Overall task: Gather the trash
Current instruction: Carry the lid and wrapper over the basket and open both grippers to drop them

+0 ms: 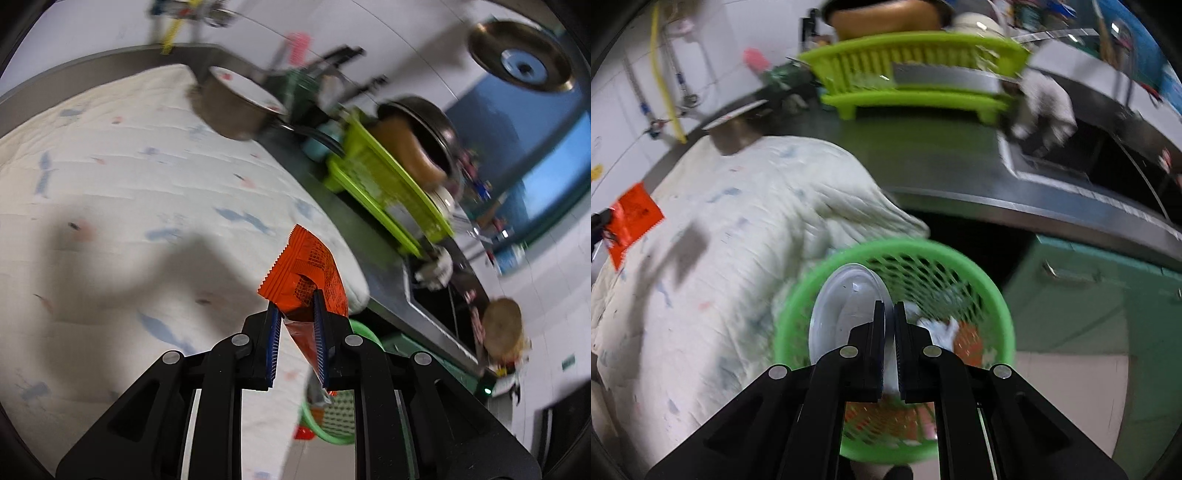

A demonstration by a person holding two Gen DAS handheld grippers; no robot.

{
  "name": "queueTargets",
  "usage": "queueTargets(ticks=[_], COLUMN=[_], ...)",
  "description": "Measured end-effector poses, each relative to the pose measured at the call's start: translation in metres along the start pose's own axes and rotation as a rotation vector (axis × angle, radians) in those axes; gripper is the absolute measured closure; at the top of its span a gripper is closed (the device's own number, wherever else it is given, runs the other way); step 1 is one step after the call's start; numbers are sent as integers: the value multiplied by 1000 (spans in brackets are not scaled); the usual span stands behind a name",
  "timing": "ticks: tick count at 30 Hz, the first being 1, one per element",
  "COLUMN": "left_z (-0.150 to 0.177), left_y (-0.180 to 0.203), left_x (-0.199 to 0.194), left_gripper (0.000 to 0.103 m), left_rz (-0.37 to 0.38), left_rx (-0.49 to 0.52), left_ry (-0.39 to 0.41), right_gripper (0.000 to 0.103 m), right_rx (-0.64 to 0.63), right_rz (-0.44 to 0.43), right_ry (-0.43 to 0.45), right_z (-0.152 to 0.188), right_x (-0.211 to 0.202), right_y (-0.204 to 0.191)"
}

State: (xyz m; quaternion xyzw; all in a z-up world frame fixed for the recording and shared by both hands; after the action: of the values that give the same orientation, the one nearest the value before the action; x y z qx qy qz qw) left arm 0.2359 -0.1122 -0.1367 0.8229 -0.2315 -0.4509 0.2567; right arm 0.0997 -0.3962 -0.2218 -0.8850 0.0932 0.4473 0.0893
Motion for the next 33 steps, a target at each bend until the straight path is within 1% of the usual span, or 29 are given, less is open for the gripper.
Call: queueTargets(ticks=[2, 4, 6, 8, 10, 12, 14, 16, 17, 19, 23, 26, 31, 33], left_z=[12, 23, 34, 44, 55, 65, 74, 85, 88, 97, 112, 123, 135, 137], left_y=[17, 33, 46, 57, 68, 79, 86, 95, 98, 105, 117, 123, 131, 135], left_x=[8, 18, 27, 37, 48, 57, 66, 77, 82, 93, 113, 127, 135, 135], left_gripper=[87, 87, 87, 87, 87, 87, 87, 87, 87, 87, 87, 87, 84, 83], left_rz=[8, 17, 23, 27, 29, 31, 34, 34, 33, 32, 24, 14, -7, -2], left_rx=[40, 72, 98, 125, 148, 168, 183, 207, 213, 225, 249, 263, 313, 324], left_ry=[-25, -59, -83, -112, -139, -164, -188, -214, -222, -244, -285, -316, -334, -332], right_gripper=[97, 94, 94, 92, 84, 83, 80, 73, 71, 64, 62, 58, 53, 51], right_rx=[18, 21, 28, 50, 64, 70, 76, 89, 93, 105, 110, 107, 107, 109], right_rz=[6, 24, 28, 24, 23, 24, 25, 26, 28, 27, 22, 23, 21, 17], right_ry=[-20, -35, -48, -53, -54, -49, -40, -26, -19, -8, 7, 17, 35, 39], right_z=[11, 23, 31, 38, 42, 46, 49, 51, 51, 53, 56, 59, 61, 61], right_x=[1, 2, 2, 2, 0, -4, -11, -18, -22, -29, -41, -48, -59, -62], right_y=[7, 13, 19, 24, 26, 28, 30, 34, 35, 37, 37, 36, 35, 33])
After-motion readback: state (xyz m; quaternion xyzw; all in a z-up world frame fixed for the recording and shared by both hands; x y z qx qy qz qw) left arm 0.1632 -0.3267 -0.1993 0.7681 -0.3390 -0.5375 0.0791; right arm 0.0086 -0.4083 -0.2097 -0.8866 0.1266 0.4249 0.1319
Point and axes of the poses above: each gripper's, at about its wrist camera, not at the fingertips, and x roughly the way its jaws point, y to its right, z to its underside, the point moved 8 cm from there along x, roughly the way its jaws point, and after that the axes turned 5 degrees about -x, right-handed, at the moved point
